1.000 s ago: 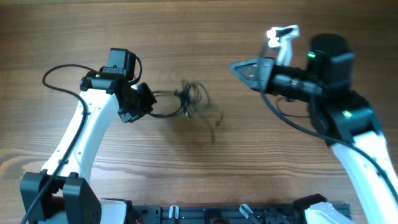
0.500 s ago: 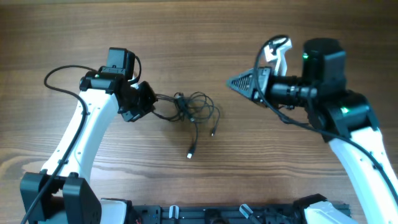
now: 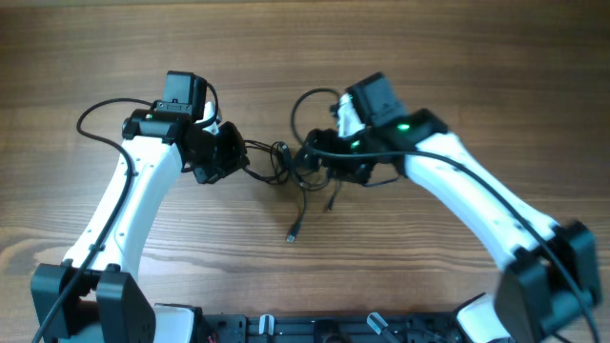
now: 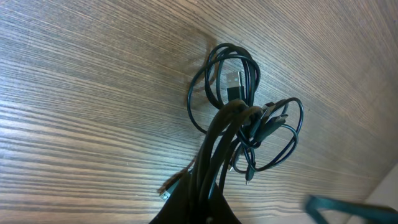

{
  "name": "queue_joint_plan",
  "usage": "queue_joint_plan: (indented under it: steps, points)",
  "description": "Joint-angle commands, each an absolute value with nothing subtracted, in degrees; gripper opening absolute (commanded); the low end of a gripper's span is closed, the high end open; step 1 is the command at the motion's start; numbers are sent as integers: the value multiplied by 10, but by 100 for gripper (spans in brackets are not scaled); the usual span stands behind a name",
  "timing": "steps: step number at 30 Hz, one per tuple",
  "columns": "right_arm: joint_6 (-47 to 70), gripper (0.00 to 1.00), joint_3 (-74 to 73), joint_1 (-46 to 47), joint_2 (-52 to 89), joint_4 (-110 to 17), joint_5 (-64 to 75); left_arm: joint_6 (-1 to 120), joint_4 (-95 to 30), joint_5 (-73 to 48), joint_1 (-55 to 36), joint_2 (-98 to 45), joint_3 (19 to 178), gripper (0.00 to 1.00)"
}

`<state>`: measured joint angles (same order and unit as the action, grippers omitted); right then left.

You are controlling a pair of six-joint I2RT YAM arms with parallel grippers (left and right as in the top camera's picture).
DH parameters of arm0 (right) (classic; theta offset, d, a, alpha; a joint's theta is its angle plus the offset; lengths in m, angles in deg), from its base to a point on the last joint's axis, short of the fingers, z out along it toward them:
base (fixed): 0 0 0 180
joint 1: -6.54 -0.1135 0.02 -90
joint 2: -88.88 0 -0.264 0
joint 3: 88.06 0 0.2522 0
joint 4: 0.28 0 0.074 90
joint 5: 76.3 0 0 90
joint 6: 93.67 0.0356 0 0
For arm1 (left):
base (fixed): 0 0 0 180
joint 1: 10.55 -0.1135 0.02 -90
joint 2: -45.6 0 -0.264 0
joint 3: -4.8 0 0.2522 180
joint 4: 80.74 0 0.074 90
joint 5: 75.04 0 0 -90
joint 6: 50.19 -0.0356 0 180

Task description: Untangle cables

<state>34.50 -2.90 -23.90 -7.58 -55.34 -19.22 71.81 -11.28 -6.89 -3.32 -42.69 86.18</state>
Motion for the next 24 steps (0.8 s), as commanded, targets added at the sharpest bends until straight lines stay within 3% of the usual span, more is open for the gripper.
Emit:
queue_joint_plan:
  steps: [1, 12, 20, 24]
  points:
    - [337, 59, -26, -259, -126, -547, -180, 707, -112, -80, -35, -428, 859, 5]
    - [373, 54, -26, -265, -156, -538, -141, 707, -112, -80, -35, -428, 859, 6]
    - [402, 62, -26, -265, -161, -514, -70, 707, -112, -80, -35, -428, 859, 7]
    - [405, 54, -26, -265, -168, -493, -80, 707, -112, -80, -35, -428, 859, 9]
